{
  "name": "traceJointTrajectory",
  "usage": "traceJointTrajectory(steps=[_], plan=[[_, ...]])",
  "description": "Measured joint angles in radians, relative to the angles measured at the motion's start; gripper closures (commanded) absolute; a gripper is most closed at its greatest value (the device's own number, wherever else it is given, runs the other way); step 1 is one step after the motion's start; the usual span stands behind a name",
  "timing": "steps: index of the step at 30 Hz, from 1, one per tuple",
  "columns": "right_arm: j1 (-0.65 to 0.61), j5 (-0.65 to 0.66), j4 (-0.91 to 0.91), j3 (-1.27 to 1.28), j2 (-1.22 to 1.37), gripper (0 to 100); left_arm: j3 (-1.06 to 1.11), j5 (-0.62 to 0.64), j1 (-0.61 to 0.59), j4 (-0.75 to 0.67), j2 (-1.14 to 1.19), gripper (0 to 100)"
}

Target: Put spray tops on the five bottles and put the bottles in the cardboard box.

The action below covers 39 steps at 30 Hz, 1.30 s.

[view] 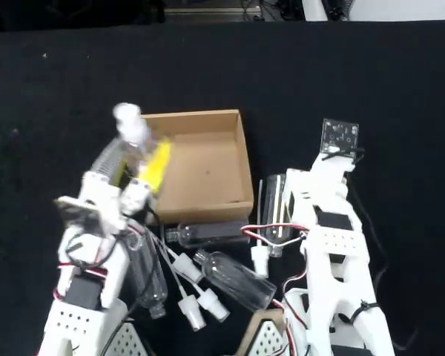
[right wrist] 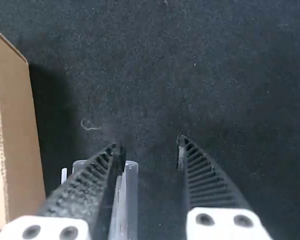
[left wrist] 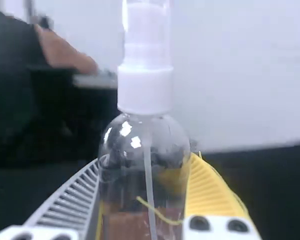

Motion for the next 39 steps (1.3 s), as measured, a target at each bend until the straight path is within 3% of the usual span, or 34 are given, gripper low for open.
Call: traceJointTrajectory(steps=[4,17,23,27,33,39], plan=[[0.000,0.000,0.000,0.000,0.000,85.0,0.002,0.000,-0.089,-0.253,0.144,97],[-0.008,0.000,-0.006,0.023,0.000,85.0,-0.190,0.000,-0.084,-0.796,1.120,97],[-0.008,0.000,-0.006,0.023,0.000,85.0,-0.258,0.000,-0.084,-1.086,1.404,97],[-0.015,0.000,-0.006,0.023,0.000,85.0,-0.390,0.000,-0.084,-1.102,1.574,96],[-0.029,0.000,-0.006,0.023,0.000,85.0,-0.523,0.000,-0.081,-1.128,1.783,79],[-0.029,0.000,-0.006,0.023,0.000,85.0,-0.574,0.000,-0.083,-1.134,1.913,78]])
